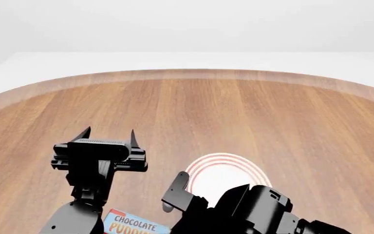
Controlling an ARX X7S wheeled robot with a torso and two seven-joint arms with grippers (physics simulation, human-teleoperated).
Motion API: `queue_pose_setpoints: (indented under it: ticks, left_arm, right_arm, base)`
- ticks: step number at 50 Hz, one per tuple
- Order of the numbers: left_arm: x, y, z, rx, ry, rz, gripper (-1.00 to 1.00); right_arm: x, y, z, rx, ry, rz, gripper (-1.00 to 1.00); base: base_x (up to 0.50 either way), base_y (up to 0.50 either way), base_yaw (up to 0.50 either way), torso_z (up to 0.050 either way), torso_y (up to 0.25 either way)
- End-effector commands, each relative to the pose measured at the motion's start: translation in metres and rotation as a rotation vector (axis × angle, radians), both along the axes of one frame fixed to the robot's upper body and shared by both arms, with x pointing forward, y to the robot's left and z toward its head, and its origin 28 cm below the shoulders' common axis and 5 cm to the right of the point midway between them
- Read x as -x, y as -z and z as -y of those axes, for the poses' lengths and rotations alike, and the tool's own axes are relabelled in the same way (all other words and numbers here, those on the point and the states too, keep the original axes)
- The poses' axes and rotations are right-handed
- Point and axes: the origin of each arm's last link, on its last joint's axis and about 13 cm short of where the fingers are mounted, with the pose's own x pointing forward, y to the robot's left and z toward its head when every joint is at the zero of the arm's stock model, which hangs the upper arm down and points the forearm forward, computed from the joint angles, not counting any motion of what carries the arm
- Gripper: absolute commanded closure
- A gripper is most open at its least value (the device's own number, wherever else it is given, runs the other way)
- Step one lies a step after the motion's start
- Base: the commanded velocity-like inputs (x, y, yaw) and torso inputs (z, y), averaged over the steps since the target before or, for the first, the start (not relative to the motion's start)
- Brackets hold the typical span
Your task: Put the chocolate pudding to the right of the plate.
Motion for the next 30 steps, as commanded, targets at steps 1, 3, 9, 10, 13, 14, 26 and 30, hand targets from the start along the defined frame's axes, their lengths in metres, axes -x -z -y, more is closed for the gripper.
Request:
queue_pose_setpoints:
  ticks: [1, 3, 9, 10, 13, 14, 26, 30]
  left_arm:
    - [0.000, 0.000, 0.000, -0.001, -0.001, 0.001, -1.00]
    - [0.000, 0.000, 0.000, 0.000, -0.001, 0.001, -1.00]
    - [0.000, 0.000, -0.001, 0.001, -0.004, 0.000, -1.00]
    - [-0.001, 0.000, -0.002, 0.002, -0.007, 0.002, -1.00]
    - [-0.001, 0.000, -0.002, 0.001, -0.009, 0.002, -1.00]
    - [-0.001, 0.000, -0.002, 0.002, -0.010, 0.002, -1.00]
    - [-0.001, -0.002, -0.002, -0.001, -0.010, 0.006, -1.00]
    - [-0.001, -0.001, -0.002, 0.000, -0.011, 0.004, -1.00]
  right_arm:
    - [0.005, 0.002, -0.002, -0.007, -0.025, -0.015, 1.00]
    - [0.005, 0.000, -0.002, -0.013, -0.021, -0.003, 1.00]
    - [0.007, -0.017, 0.002, -0.029, -0.005, 0.056, 1.00]
    - [0.010, -0.030, 0.005, -0.052, 0.003, 0.092, 1.00]
    - [0.012, -0.039, 0.009, -0.060, 0.012, 0.116, 1.00]
    - [0.013, -0.042, 0.012, -0.061, 0.018, 0.123, 1.00]
    - [0.009, -0.064, 0.029, -0.079, 0.113, 0.186, 1.00]
    - [0.006, -0.070, 0.037, -0.054, 0.172, 0.195, 1.00]
  base:
    - [0.00, 0.00, 0.00, 0.000, 0.000]
    - [0.00, 0.00, 0.00, 0.000, 0.000]
    - [0.00, 0.00, 0.00, 0.000, 0.000]
    - [0.00, 0.00, 0.00, 0.000, 0.000]
    - [0.00, 0.00, 0.00, 0.000, 0.000]
    - [0.00, 0.00, 0.00, 0.000, 0.000]
    - [0.00, 0.00, 0.00, 0.000, 0.000]
    - [0.00, 0.00, 0.00, 0.000, 0.000]
